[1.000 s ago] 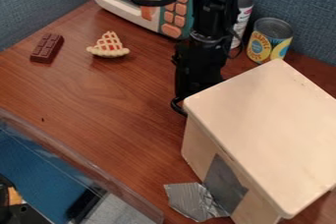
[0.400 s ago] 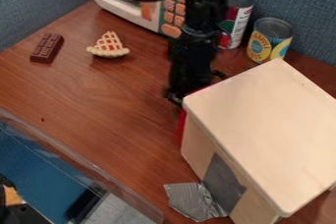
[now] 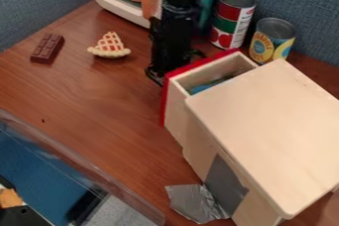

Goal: Open the drawer

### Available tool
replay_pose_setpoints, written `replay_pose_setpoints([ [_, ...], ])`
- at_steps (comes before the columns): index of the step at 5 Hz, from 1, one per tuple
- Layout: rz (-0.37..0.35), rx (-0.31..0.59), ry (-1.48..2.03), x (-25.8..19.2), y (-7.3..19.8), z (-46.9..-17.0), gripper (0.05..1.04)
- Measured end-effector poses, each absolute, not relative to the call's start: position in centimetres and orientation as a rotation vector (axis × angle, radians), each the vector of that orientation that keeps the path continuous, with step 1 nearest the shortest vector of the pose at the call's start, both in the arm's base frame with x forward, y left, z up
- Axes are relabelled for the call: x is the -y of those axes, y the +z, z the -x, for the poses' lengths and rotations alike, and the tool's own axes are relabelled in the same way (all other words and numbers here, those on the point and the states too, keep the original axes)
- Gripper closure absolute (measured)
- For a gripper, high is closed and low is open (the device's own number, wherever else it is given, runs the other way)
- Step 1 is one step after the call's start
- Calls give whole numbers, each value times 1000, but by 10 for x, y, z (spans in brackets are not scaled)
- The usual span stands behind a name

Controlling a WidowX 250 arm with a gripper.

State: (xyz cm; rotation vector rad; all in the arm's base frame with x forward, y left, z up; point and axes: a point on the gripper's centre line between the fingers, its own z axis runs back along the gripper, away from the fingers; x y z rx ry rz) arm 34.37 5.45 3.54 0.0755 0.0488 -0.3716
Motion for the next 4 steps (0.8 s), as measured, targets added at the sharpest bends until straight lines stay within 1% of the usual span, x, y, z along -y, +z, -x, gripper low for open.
replay_pose_setpoints([
  [2,-85,-68,-367,-72,36,-347,955],
  [3,-86,-70,-377,-78,38,-350,909],
  [4,-80,-94,-397,-84,38,-354,676],
])
